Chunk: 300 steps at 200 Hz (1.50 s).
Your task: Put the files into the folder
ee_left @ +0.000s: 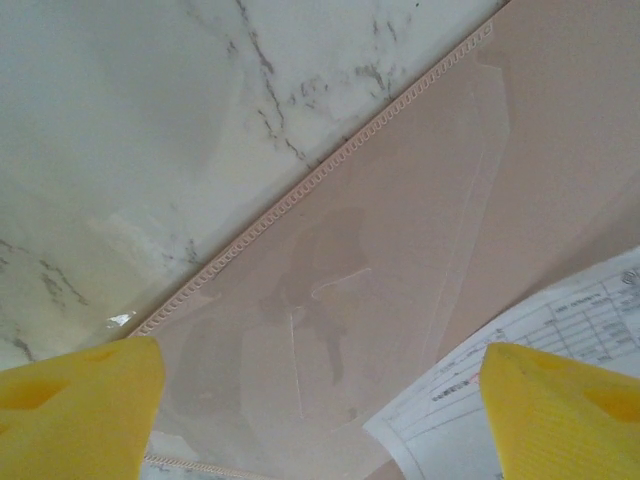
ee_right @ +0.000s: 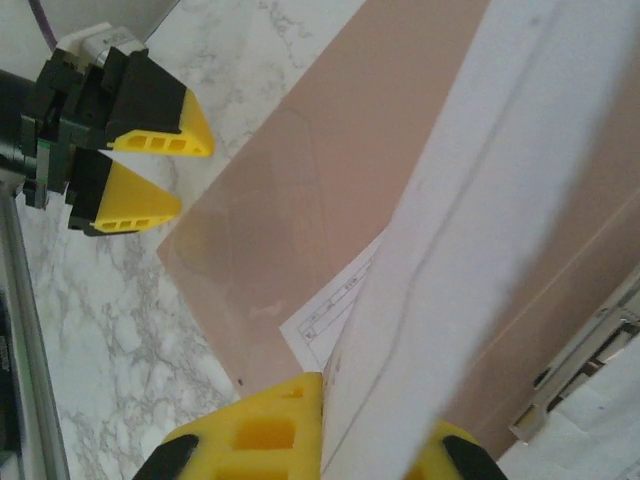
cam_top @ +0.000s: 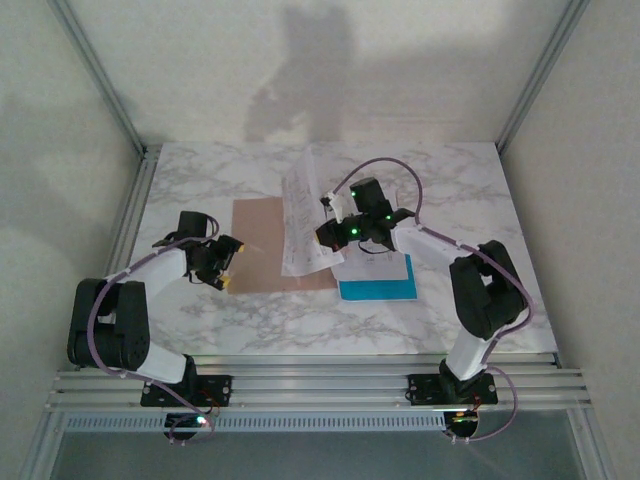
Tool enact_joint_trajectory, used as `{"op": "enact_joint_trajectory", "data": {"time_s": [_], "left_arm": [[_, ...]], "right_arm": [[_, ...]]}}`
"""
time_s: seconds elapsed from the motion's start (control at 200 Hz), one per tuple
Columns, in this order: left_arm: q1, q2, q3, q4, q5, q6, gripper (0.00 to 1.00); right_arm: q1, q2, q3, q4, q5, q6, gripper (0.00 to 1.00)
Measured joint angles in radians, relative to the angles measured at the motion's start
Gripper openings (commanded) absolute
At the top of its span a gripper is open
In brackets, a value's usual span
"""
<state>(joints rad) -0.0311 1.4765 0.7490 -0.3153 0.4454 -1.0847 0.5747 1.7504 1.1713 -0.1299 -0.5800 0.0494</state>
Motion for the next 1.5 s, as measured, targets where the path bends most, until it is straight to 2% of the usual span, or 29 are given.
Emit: {"op": "enact_joint_trajectory", "data": {"time_s": [0.651, 1.502], "left_arm": [[0.000, 0.027, -0.018, 0.004, -0.027, 0.037, 0.82], [0.000, 0.005, -0.055, 0.054, -0.023, 0.034, 0.84]], "right_arm": [[0.003, 0.174, 0.032, 0.095, -0.118, 0.122, 0.00], [0.059, 0.298, 0.021, 0.320, -0.121, 0.376, 0.00]]}}
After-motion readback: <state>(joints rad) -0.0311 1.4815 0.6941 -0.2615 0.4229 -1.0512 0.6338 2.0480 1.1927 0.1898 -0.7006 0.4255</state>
